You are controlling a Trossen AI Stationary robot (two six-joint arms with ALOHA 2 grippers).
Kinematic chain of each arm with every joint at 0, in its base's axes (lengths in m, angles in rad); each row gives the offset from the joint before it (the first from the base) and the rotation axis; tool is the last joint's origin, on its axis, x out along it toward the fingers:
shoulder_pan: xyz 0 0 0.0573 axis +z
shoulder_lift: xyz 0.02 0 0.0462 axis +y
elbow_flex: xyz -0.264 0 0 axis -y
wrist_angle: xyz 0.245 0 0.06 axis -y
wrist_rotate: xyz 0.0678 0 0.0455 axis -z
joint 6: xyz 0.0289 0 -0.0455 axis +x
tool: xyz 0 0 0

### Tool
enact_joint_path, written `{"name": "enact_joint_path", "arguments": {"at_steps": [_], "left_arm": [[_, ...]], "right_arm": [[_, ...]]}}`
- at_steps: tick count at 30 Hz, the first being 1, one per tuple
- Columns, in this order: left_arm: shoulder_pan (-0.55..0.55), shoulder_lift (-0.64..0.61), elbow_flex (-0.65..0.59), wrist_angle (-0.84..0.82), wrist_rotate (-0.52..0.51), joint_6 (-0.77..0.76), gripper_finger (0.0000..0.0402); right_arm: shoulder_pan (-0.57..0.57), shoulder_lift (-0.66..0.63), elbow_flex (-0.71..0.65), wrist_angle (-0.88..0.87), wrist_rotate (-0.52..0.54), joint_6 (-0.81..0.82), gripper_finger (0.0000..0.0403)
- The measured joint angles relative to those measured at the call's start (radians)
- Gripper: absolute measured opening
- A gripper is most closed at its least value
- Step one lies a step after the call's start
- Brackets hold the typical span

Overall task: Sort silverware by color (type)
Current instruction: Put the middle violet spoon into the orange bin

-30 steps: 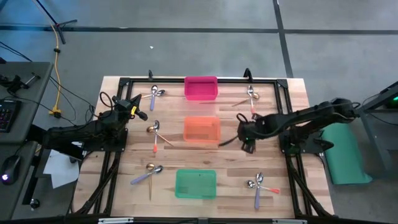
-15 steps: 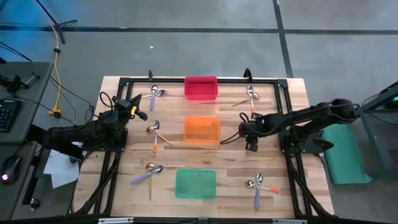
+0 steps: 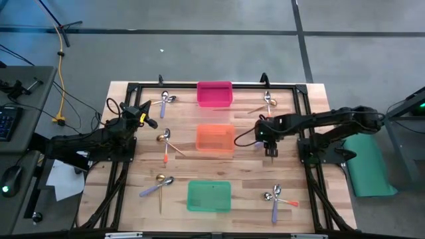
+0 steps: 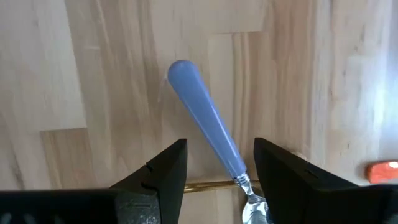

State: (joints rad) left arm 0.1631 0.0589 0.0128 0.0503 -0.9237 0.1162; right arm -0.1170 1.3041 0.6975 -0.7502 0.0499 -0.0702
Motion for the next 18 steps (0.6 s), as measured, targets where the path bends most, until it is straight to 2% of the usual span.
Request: {"name": "enact_joint_path", "arguments": {"at_steps": [7, 18], "left_arm": [[0.000, 0.000, 0.000, 0.000, 0.000, 0.000, 0.0001], [0.000, 0.000, 0.000, 0.000, 0.000, 0.000, 0.0001]], "right_arm": [[-0.014, 0.037, -0.001, -0.001, -0.001, -0.028, 0.0172], [-0.014, 0.206, 0.003, 0.093, 0.001, -0.036, 0.0166]]}}
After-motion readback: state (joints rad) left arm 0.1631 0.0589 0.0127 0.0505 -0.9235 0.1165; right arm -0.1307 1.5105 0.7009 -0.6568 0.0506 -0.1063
